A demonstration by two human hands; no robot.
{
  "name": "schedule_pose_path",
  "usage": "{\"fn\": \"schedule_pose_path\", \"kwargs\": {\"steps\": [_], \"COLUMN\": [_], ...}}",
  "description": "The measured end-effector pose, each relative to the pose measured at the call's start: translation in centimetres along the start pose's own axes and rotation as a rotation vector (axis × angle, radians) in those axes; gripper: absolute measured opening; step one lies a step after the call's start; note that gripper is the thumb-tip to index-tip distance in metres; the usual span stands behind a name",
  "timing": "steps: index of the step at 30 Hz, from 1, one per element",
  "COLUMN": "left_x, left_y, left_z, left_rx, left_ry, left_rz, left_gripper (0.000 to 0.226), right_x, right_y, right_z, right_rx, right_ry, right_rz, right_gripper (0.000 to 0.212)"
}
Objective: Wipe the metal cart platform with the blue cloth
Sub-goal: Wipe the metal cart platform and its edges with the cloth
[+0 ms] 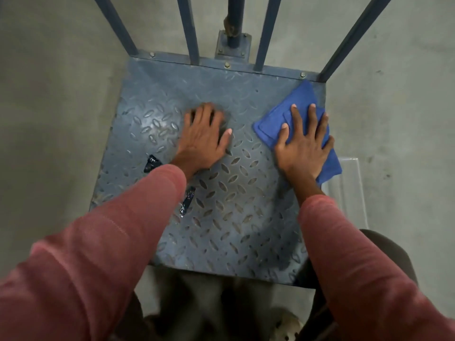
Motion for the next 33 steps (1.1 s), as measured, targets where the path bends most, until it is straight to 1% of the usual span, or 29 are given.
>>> {"fn": "schedule_pose_path", "kwargs": {"steps": [2, 4, 9, 12, 13, 14, 17, 18, 19, 21, 23, 24, 25, 26, 27, 29, 30, 31, 32, 33], "left_x": [0.0, 0.0, 0.0, -0.1, -0.1, -0.1, -0.3, -0.4, -0.4, -0.5, -0.5, -0.5, -0.5, -0.5, -0.4, -0.4, -0.4, -0.5, -0.6, -0.6], "left_y": [0.4, 0.5, 0.1, 0.7, 1.0, 1.2, 1.8, 2.0, 2.1, 2.3, 2.2, 2.2, 2.2, 2.2, 2.1, 2.0, 2.0, 1.9, 2.0, 2.0], "left_z": [-1.3, -1.4, -1.5, -1.7, -1.8, -1.9, -2.0, -2.0, -2.0, -2.1, -2.1, -2.1, -2.1, -2.1, -2.2, -2.1, -2.0, -2.1, -2.1, -2.2], "left_rx": [0.052, 0.074, 0.106, 0.113, 0.111, 0.110, 0.106, 0.099, 0.089, 0.071, 0.066, 0.069, 0.074, 0.079, 0.082, 0.088, 0.089, 0.090, 0.092, 0.093], "left_ry": [-0.078, -0.104, -0.106, -0.112, -0.111, -0.110, -0.107, -0.106, -0.105, -0.110, -0.108, -0.106, -0.107, -0.110, -0.110, -0.104, -0.103, -0.102, -0.103, -0.107], "left_rz": [0.050, 0.061, 0.083, 0.063, 0.052, 0.043, 0.014, 0.004, -0.004, -0.013, -0.013, -0.007, -0.001, 0.004, 0.007, 0.017, 0.024, 0.027, 0.024, 0.015], "left_gripper": [0.053, 0.059, 0.063, 0.072, 0.076, 0.078, 0.082, 0.083, 0.084, 0.085, 0.085, 0.085, 0.085, 0.085, 0.085, 0.085, 0.085, 0.084, 0.084, 0.085], "right_x": [-0.5, -0.9, -2.3, -4.1, -4.4, -4.3, -2.4, -1.9, -2.1, -4.2, -6.2, -6.8, -6.9, -6.6, -5.6, -2.0, -0.8, -0.5, -1.4, -2.8], "right_y": [0.2, 0.3, 0.1, 0.6, 0.7, 0.9, 0.3, -0.1, -0.5, -0.4, 0.5, 1.0, 1.4, 1.7, 1.8, 1.9, 1.7, 1.5, 1.1, 0.7], "right_z": [0.0, -0.3, -0.7, -1.7, -2.3, -2.9, -3.2, -2.3, -1.4, -0.4, -1.3, -2.2, -3.5, -5.0, -6.6, -8.5, -8.1, -7.0, -5.6, -4.0], "right_rx": [0.004, 0.017, 0.009, -0.001, 0.006, 0.021, 0.087, 0.102, 0.109, 0.081, 0.029, 0.016, 0.010, 0.008, 0.020, 0.085, 0.110, 0.122, 0.118, 0.105], "right_ry": [-0.012, -0.032, -0.065, -0.063, -0.090, -0.154, -0.448, -0.486, -0.466, -0.310, -0.136, -0.085, -0.072, -0.112, -0.214, -0.513, -0.618, -0.650, -0.608, -0.514], "right_rz": [0.004, 0.011, 0.020, -0.007, -0.020, -0.030, -0.006, 0.004, 0.013, -0.004, -0.033, -0.039, -0.041, -0.043, -0.050, -0.062, -0.059, -0.051, -0.041, -0.032], "right_gripper": [0.055, 0.056, 0.056, 0.056, 0.055, 0.054, 0.052, 0.052, 0.052, 0.052, 0.054, 0.055, 0.056, 0.056, 0.056, 0.055, 0.054, 0.053, 0.053, 0.054]}}
Point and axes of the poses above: each hand's wrist, its own x-axis away from the middle knuckle, its own y-axis out of the palm, z = x × y, the point moved 10 cm from there along -x, towards the middle knuckle, and after that the axes turned 3 degrees about z, right-handed, at the moved point
